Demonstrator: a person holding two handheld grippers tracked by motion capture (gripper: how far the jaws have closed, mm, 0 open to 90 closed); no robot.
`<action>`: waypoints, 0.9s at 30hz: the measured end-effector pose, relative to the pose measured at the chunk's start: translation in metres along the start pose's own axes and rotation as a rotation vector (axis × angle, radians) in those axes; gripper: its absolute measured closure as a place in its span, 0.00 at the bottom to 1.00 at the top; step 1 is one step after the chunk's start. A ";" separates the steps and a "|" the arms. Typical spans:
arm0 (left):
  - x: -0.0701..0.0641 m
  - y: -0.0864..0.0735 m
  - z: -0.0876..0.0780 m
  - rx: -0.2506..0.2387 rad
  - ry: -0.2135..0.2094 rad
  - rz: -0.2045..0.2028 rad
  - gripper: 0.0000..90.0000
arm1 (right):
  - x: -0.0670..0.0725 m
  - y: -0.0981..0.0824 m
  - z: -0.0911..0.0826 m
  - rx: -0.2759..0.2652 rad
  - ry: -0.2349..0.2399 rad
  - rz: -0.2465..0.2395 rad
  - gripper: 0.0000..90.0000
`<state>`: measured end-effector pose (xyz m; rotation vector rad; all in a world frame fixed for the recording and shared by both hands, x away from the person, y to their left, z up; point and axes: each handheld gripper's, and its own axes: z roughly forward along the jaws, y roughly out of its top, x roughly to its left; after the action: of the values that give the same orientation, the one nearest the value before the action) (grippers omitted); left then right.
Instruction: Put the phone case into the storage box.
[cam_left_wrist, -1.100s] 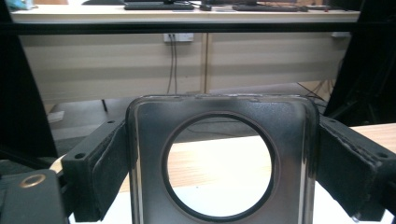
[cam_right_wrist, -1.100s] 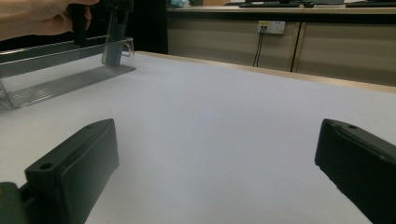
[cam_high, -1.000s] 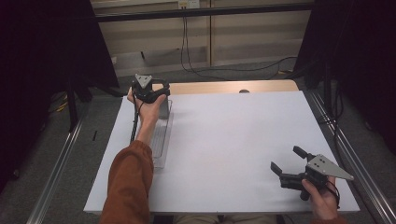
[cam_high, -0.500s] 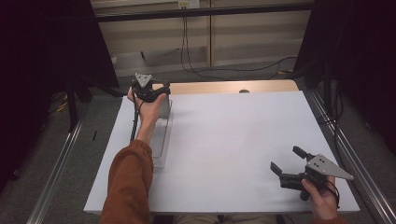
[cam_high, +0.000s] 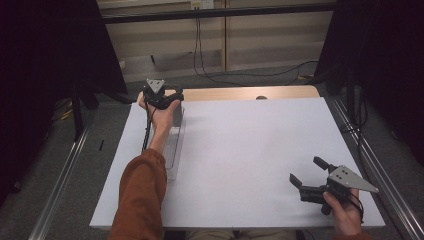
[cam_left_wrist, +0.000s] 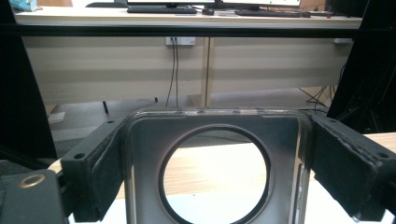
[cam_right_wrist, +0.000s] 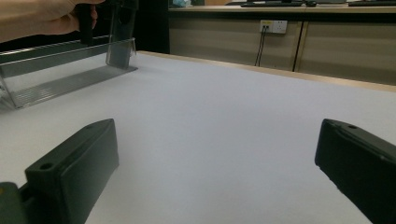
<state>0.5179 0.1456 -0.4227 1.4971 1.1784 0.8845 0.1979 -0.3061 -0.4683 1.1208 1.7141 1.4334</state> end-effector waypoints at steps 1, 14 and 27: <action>0.001 0.000 0.001 0.001 -0.014 -0.003 0.11 | 0.000 0.000 0.000 0.000 0.000 0.000 0.00; 0.007 0.002 -0.002 0.009 -0.066 -0.009 0.04 | 0.001 0.000 0.000 0.002 -0.002 0.007 0.00; 0.012 0.010 -0.013 0.019 -0.090 -0.021 0.03 | 0.000 0.000 0.000 0.002 -0.002 0.001 0.00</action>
<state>0.5112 0.1602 -0.4107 1.5222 1.1373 0.7854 0.1980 -0.3056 -0.4683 1.1246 1.7139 1.4311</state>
